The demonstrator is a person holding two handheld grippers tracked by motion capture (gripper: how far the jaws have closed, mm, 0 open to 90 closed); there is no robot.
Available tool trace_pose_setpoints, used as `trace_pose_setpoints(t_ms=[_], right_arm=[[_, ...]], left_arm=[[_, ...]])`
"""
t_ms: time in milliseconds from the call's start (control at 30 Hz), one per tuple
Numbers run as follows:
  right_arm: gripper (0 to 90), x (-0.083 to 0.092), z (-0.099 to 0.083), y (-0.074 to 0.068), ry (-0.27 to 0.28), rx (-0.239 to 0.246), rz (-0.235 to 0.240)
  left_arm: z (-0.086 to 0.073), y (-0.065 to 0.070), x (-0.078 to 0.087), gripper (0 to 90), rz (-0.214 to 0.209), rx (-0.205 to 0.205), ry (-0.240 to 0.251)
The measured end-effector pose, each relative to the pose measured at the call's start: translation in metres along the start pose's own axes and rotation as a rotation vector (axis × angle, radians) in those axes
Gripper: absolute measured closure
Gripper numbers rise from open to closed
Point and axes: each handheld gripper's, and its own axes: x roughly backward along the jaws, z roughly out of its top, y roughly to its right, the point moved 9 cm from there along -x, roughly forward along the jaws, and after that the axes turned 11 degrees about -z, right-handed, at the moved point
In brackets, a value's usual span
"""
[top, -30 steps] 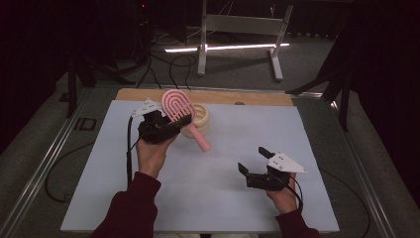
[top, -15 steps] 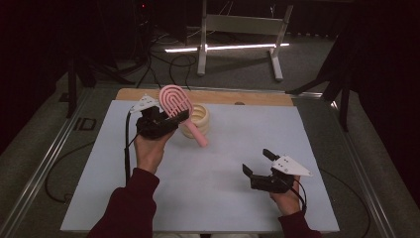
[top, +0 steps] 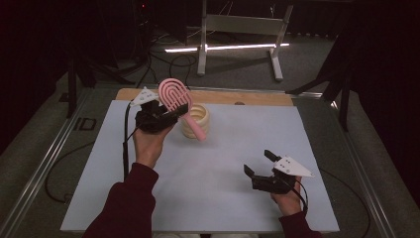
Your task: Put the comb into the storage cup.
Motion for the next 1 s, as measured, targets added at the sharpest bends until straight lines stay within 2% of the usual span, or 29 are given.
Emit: trace_pose_setpoints(t_ms=[533, 1000], right_arm=[[8.7, 0.001, 0.001, 0.005, 0.009, -0.019, -0.002], [8.7, 0.001, 0.003, 0.005, 0.014, -0.024, -0.004]], left_arm=[[0.011, -0.009, -0.004, 65.1, 0.019, -0.021, 0.004], [0.015, -0.022, -0.006, 65.1, 0.05, -0.011, 0.0]])
